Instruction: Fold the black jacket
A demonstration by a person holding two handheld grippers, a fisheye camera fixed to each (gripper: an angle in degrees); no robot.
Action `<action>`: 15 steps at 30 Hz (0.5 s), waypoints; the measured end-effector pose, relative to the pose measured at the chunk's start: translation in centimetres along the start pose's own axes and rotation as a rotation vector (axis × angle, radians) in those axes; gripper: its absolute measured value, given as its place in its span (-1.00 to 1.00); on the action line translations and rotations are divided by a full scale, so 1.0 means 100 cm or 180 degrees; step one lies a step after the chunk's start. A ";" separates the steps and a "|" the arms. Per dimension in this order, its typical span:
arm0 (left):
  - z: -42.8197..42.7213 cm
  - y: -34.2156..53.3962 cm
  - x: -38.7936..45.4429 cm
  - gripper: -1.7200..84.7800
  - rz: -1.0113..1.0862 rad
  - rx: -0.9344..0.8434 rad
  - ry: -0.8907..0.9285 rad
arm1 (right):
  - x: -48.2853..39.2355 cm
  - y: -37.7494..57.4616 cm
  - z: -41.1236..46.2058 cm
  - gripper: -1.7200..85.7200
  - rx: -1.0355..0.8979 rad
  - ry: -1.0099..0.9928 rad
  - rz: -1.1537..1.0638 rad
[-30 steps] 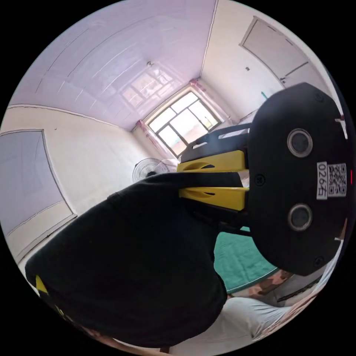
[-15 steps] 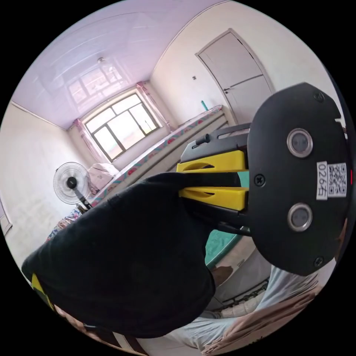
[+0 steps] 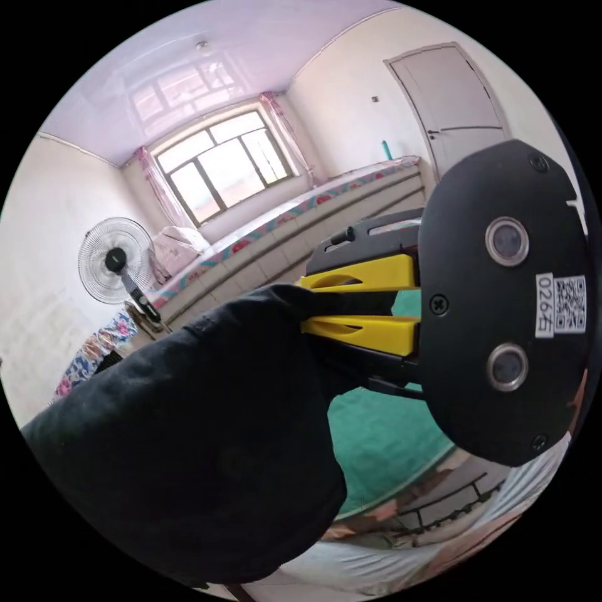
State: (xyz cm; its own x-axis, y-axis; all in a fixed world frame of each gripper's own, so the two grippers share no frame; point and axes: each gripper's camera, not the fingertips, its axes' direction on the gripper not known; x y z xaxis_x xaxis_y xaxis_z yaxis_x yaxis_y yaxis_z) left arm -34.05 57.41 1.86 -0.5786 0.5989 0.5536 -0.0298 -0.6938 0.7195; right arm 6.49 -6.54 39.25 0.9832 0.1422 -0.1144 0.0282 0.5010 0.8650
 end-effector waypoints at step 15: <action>0.174 0.259 0.085 -0.97 0.0113 -0.2357 0.1567 | 0.052 0.069 0.093 -0.99 -0.1517 0.0454 -0.0168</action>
State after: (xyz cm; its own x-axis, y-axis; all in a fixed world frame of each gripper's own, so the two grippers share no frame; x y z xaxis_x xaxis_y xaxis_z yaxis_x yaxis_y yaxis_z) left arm -25.59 51.48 32.51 -0.8690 0.4506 0.2046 -0.4257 -0.8914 0.1554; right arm 13.45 -10.27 49.16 0.9473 0.2048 -0.2465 -0.0410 0.8404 0.5405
